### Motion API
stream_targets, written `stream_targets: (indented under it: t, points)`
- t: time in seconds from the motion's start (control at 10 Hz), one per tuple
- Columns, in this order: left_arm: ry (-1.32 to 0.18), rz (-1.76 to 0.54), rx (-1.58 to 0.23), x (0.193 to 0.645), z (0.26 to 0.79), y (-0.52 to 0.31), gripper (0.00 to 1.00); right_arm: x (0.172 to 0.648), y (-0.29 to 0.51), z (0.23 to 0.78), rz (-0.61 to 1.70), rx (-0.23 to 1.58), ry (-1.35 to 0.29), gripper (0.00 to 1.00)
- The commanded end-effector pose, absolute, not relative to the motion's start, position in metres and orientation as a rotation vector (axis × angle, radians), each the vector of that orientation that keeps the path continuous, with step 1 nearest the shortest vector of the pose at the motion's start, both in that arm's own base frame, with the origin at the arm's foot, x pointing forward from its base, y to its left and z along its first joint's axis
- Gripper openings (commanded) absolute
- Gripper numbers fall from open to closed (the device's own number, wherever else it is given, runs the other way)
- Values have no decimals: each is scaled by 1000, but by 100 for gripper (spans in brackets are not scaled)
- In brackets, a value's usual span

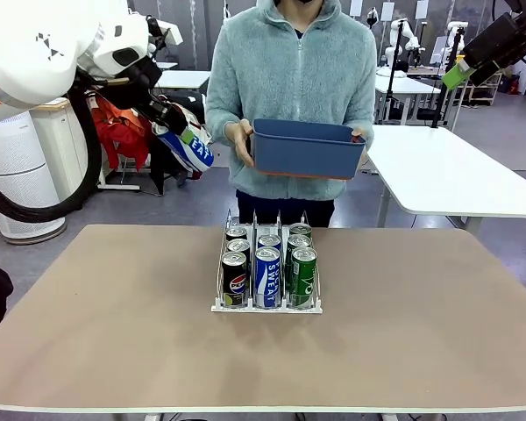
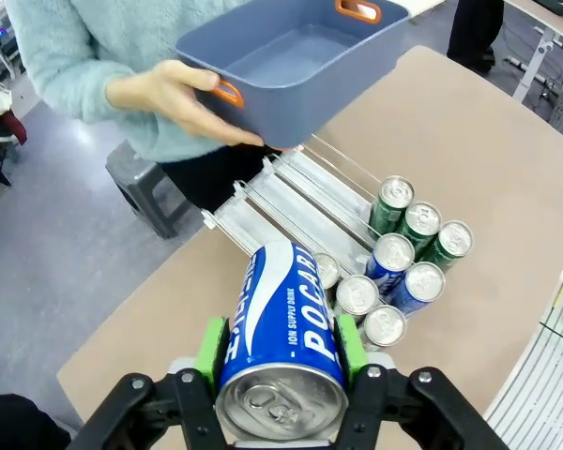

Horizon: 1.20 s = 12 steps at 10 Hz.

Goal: Fill the beverage cans into the dispenser.
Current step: Place the picked Ionic drink in the line of the Automatic Can Dispenser with the same cans.

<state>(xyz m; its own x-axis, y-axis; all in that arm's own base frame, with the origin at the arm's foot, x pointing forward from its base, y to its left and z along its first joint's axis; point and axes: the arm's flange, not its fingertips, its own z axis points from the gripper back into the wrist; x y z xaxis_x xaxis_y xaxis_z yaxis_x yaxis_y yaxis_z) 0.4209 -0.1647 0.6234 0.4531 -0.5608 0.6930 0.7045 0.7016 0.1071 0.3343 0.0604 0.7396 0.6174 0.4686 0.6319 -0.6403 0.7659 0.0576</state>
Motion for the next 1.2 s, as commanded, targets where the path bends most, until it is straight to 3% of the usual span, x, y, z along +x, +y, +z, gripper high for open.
stream_targets:
  t: [0.0, 0.3, 0.8, 1.1]
  points:
    - [-710, -750, -201, 401, 626, -176, 57, 334, 62, 740, 648, 291, -636, 100]
    - [-557, -740, -208, 378, 615, -212, 57, 334, 62, 740, 648, 291, -636, 100]
    - [-474, -853, -255, 366, 611, -244, 57, 334, 62, 740, 648, 291, -636, 100]
    - [-509, -804, -222, 362, 600, -247, 57, 334, 62, 740, 648, 291, -636, 100]
